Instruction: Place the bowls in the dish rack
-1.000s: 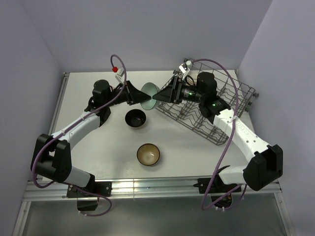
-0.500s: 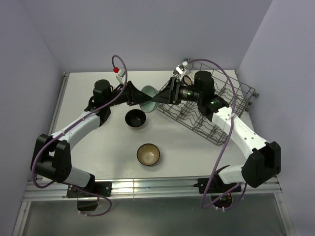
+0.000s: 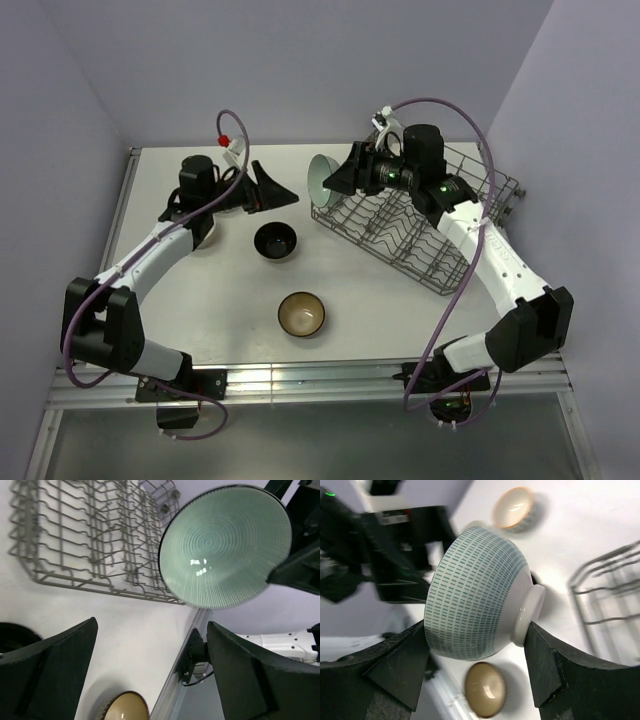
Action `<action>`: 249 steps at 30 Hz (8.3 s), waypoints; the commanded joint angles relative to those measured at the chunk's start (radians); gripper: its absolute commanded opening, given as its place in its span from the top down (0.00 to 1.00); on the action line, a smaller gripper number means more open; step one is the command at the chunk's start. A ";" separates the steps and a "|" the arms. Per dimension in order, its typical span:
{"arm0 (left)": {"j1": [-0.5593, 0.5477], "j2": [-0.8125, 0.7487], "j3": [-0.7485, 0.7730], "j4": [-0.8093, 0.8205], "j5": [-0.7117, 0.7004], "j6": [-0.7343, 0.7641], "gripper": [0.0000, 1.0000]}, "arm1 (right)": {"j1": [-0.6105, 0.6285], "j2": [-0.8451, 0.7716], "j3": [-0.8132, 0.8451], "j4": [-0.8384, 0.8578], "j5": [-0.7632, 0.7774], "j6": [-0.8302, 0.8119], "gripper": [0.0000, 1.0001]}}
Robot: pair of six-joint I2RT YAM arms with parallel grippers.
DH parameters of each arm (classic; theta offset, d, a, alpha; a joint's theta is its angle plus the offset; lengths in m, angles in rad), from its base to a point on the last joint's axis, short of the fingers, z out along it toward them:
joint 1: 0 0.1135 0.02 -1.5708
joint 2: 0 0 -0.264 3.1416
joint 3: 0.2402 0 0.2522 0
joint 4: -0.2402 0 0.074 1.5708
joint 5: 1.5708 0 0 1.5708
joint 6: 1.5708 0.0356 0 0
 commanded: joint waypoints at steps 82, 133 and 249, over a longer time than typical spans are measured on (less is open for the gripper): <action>0.055 -0.208 0.107 -0.546 -0.334 0.404 0.01 | -0.010 0.777 0.357 -0.041 1.025 -1.164 1.00; 0.055 -0.225 0.128 -0.625 -0.339 0.473 0.01 | 0.007 0.793 0.406 -0.179 0.941 -1.152 0.00; 0.216 0.393 0.572 0.027 0.104 -0.248 1.00 | -0.194 -0.069 0.086 0.062 -0.003 0.202 0.02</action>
